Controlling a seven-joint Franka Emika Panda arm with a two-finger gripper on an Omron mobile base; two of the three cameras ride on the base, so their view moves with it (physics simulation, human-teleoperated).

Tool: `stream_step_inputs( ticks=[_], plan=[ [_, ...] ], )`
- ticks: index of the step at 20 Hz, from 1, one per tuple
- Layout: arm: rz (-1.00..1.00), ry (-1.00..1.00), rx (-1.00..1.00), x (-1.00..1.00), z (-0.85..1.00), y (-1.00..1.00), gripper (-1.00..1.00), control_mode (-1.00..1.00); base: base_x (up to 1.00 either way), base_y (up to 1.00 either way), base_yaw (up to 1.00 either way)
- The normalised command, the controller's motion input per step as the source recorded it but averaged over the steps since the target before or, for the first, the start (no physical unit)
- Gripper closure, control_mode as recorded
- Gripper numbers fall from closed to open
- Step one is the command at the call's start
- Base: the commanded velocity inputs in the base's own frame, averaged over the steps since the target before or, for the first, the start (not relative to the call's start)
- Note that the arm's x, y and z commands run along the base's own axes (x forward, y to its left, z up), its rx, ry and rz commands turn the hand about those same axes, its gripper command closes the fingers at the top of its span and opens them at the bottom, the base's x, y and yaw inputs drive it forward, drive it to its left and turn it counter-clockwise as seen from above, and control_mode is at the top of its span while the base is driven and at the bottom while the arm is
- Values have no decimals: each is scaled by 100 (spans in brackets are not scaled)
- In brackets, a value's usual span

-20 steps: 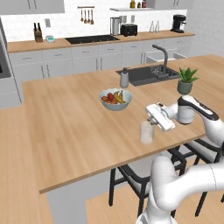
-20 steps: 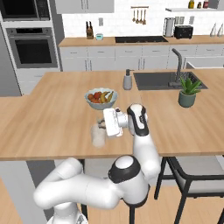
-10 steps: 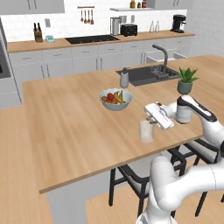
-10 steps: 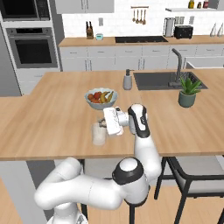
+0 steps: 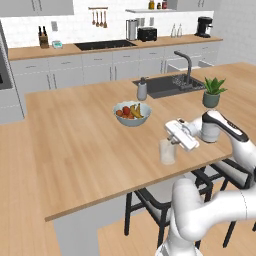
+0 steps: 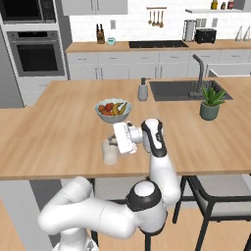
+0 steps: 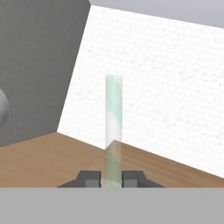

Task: Take a straw from the drawer in front and place it inside the glass cup on the dining counter.

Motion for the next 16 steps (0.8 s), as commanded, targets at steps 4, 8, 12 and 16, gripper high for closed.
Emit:
stream_step_inputs(
  ticks=[4, 8, 12, 16],
  plan=[
    [0, 0, 0, -45, -11, 0, 100, -100, 0, 0, 0],
    [0, 0, 0, -24, -4, 0, 100, -100, 0, 0, 0],
    [0, 0, 0, 0, 0, 0, 100, -100, 0, 0, 0],
    [0, 0, 0, 0, 0, 0, -100, -100, 0, 0, 0]
  ],
)
